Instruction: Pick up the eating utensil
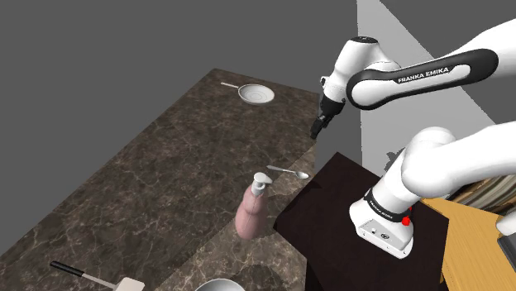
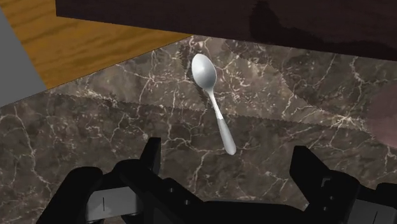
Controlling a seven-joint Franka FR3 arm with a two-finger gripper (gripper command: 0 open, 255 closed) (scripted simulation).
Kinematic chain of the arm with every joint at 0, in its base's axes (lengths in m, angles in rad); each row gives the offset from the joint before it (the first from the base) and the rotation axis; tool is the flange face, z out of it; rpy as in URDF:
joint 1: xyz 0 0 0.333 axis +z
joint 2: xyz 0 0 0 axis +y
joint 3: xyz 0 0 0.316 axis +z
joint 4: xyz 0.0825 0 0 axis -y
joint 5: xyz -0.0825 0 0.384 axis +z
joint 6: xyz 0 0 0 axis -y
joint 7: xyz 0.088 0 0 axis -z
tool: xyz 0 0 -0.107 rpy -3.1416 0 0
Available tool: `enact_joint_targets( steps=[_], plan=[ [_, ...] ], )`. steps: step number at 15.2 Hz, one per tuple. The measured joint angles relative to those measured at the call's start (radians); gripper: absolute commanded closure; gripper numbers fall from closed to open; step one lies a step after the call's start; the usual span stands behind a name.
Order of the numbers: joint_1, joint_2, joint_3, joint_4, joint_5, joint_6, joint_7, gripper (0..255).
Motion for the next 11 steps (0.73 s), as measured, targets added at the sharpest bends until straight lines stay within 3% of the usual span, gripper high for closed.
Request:
enact_joint_targets(
  steps=[5, 7, 9, 10, 11],
  plan=[
    [0.041, 0.211, -0.089, -0.060, 0.021, 0.312, -0.102, 0],
    [0.084, 0.310, -0.140, -0.073, 0.057, 0.439, -0.163, 0],
    [0.177, 0.420, -0.219, -0.063, 0.144, 0.558, -0.256, 0],
    [0.265, 0.480, -0.280, -0.057, 0.228, 0.618, -0.331, 0],
    [0.406, 0.552, -0.380, -0.043, 0.357, 0.680, -0.442, 0]
  ],
)
